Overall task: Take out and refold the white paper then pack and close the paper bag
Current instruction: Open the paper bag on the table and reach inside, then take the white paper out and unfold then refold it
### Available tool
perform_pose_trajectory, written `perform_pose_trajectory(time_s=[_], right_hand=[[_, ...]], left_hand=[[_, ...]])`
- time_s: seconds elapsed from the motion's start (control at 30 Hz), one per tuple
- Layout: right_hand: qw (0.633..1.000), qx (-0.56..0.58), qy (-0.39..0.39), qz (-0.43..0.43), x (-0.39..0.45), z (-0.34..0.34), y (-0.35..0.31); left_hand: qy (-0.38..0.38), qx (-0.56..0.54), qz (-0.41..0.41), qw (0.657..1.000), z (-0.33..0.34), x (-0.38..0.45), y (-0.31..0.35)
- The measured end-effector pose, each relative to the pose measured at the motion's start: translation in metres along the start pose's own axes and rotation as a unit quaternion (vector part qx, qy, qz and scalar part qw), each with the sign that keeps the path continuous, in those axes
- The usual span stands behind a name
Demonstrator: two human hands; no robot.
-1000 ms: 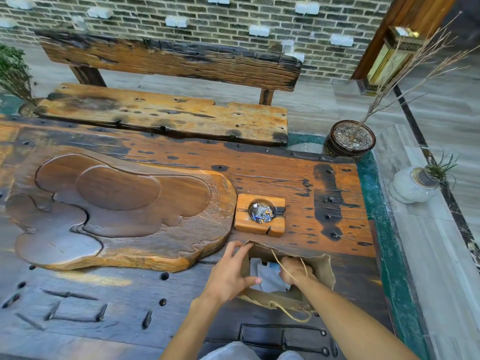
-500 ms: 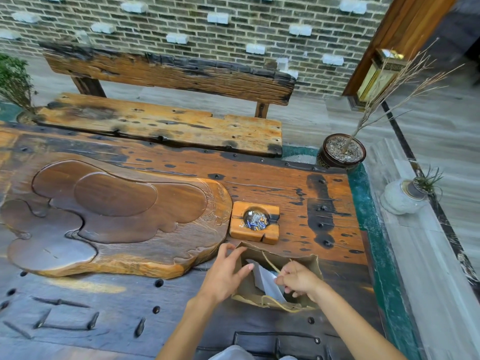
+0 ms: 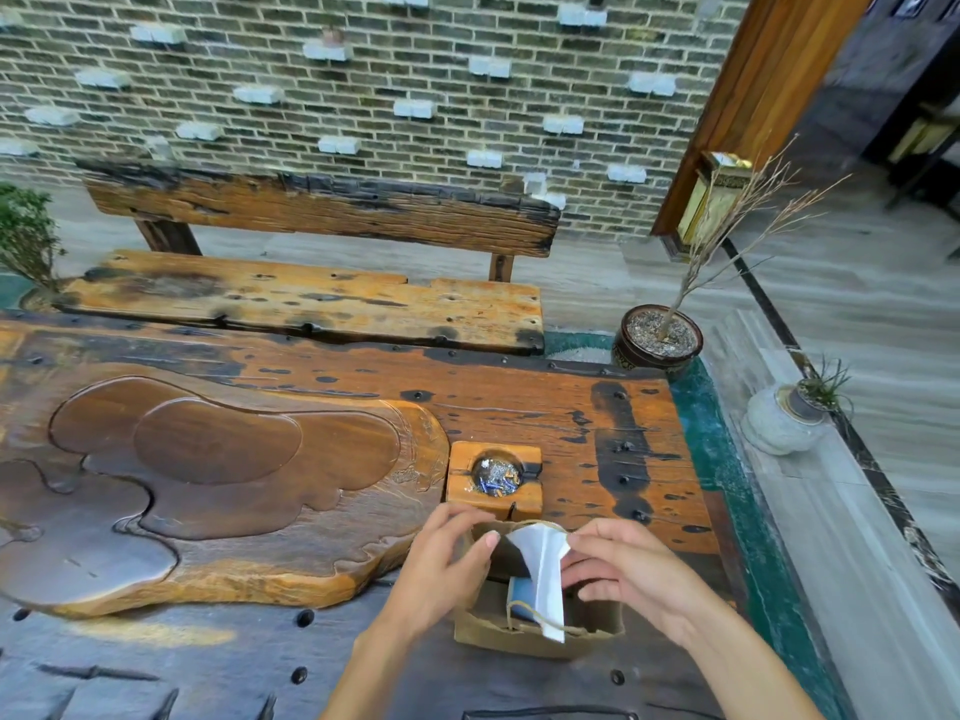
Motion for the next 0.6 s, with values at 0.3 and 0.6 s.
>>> perform_pose_trajectory(time_s=[0.3, 0.6], right_hand=[[0.973, 0.194, -0.076, -0.099, -0.047, 0.039, -0.060], [0.950, 0.270, -0.048, -0.149, -0.055, 0.054, -0.093]], left_hand=[[-0.201, -0.214, 0.094, 0.951, -0.015, -0.017, 0.078], [-0.112, -0.406, 0.007, 0.907, -0.020, -0.005, 0.097]])
Point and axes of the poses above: each hand's wrist, its own x-axis towards the middle knuckle, its own z-axis out of the palm, y = z × x, the point moved 8 cm from there along x, towards the middle knuckle, and after that the axes turned 15 degrees about x, right-handed, at the moved point
